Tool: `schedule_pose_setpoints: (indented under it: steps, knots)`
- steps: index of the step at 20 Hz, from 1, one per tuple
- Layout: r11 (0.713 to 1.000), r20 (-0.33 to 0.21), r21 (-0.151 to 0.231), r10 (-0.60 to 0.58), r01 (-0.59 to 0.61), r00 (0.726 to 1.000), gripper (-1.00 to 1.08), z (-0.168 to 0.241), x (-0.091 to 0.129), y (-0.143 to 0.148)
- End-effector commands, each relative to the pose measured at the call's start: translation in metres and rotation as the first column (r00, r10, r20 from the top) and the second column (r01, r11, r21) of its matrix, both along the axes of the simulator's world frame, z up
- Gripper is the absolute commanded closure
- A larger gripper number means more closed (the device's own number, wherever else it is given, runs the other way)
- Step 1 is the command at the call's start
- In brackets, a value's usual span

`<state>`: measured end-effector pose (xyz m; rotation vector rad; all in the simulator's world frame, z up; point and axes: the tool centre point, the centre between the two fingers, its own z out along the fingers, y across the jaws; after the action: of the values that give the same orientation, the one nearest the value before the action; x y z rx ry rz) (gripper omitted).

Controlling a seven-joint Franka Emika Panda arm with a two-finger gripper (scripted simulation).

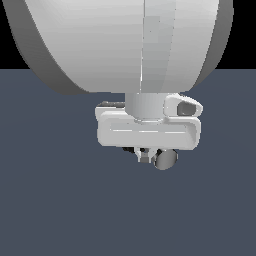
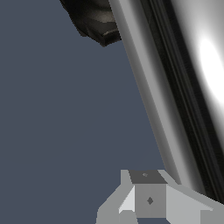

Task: Turn on the faucet by rotating a designated handle.

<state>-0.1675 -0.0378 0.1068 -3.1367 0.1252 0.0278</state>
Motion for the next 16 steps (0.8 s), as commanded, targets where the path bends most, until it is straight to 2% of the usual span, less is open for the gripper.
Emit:
schedule_pose_setpoints:
  steps: [1, 11, 12, 13, 16]
  knots:
    - [1.000, 0.017, -0.003, -0.017, 0.017, 1.000, 1.08, 0.003, 0.008, -0.021]
    - [1.000, 0.018, -0.003, -0.017, 0.017, 1.000, 1.08, 0.003, 0.007, -0.069]
    - [1.000, 0.018, -0.003, -0.017, 0.017, 1.000, 1.08, 0.003, 0.007, -0.069]
    - [1.000, 0.006, 0.000, 0.005, -0.005, 1.000, 1.08, -0.001, 0.005, -0.054]
    - [1.000, 0.007, 0.000, 0.004, -0.004, 1.000, 1.08, -0.001, 0.013, -0.064]
